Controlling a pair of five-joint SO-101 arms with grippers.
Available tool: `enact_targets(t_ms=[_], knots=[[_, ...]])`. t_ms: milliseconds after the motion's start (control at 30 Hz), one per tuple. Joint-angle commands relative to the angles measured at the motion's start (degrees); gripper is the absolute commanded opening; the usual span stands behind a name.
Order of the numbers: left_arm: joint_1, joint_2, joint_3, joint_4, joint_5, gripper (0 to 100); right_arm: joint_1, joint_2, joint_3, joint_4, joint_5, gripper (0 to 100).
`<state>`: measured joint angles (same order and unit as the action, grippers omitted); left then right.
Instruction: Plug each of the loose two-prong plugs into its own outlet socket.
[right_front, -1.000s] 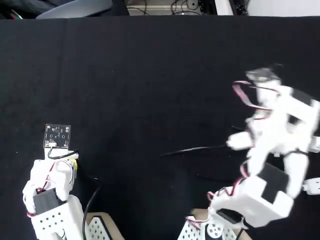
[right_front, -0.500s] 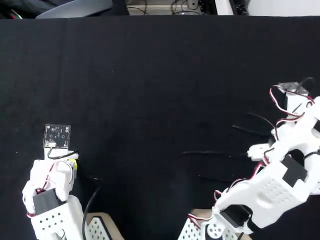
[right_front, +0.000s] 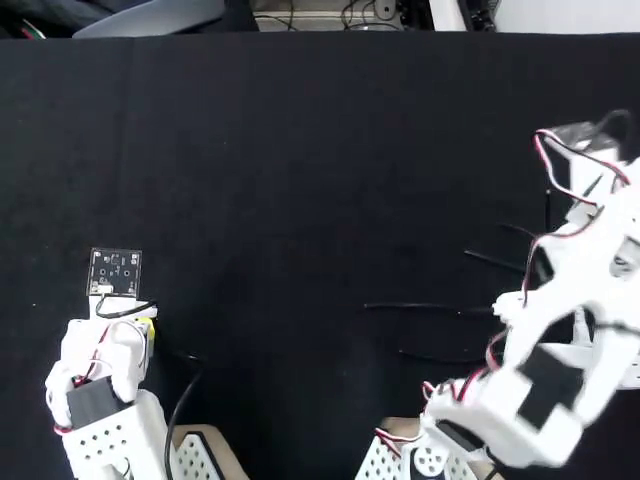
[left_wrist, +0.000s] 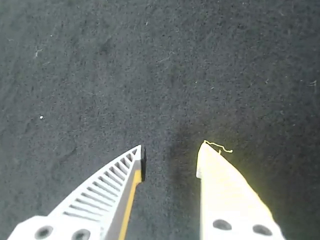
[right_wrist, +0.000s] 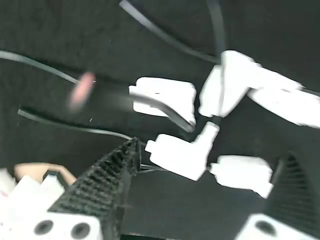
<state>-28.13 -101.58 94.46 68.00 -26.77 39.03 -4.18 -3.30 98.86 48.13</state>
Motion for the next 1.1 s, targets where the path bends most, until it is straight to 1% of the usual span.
enact_targets(t_ms=[0,67,167,200,233,367,533,600,667,767,867,933,967,1067], knots=[[0.0,0.0,-0.5,-1.1,-0.3,18,2.2,-14.0,-0.2,2.2,-3.2,30.4],[0.1,0.0,-0.4,-1.4,-0.1,18,3.1,-21.8,4.5,2.1,-3.3,21.3],[1.8,0.0,1.5,-4.2,-0.1,18,2.8,-34.7,15.7,1.8,-3.3,6.3],[2.6,0.0,2.2,-5.4,-0.2,18,1.7,-39.3,19.8,0.8,-3.3,2.3],[3.2,0.0,2.8,-6.4,-0.2,18,0.3,-43.7,24.0,-0.7,-3.3,0.9],[5.4,0.0,3.0,-6.9,0.0,18,-5.5,-60.5,42.4,-12.7,-3.5,5.3],[5.7,0.0,3.0,-5.9,-0.2,18,-18.5,-79.4,66.9,-29.6,-3.6,5.3],[5.5,0.0,3.0,-5.9,-0.3,18,-23.4,-86.5,75.6,-33.4,-4.0,5.3],[5.5,0.2,3.0,-5.8,-0.3,18,-28.0,-93.2,82.3,-33.8,-8.6,5.3],[5.6,0.4,3.0,-5.8,-0.1,18,-34.5,-102.7,90.2,-33.1,-21.5,5.3],[5.7,0.4,3.0,-5.8,-0.1,18,-36.9,-103.8,95.7,-37.5,-31.1,5.4],[5.7,0.4,3.0,-5.8,-0.1,18,-38.6,-102.0,100.1,-42.7,-34.7,5.4],[5.7,0.4,3.0,-5.8,-0.1,18,-39.7,-101.1,100.0,-42.7,-36.2,5.4],[5.6,0.4,3.0,-5.8,-0.1,18,-41.5,-100.0,100.0,-38.8,-36.6,5.6]])
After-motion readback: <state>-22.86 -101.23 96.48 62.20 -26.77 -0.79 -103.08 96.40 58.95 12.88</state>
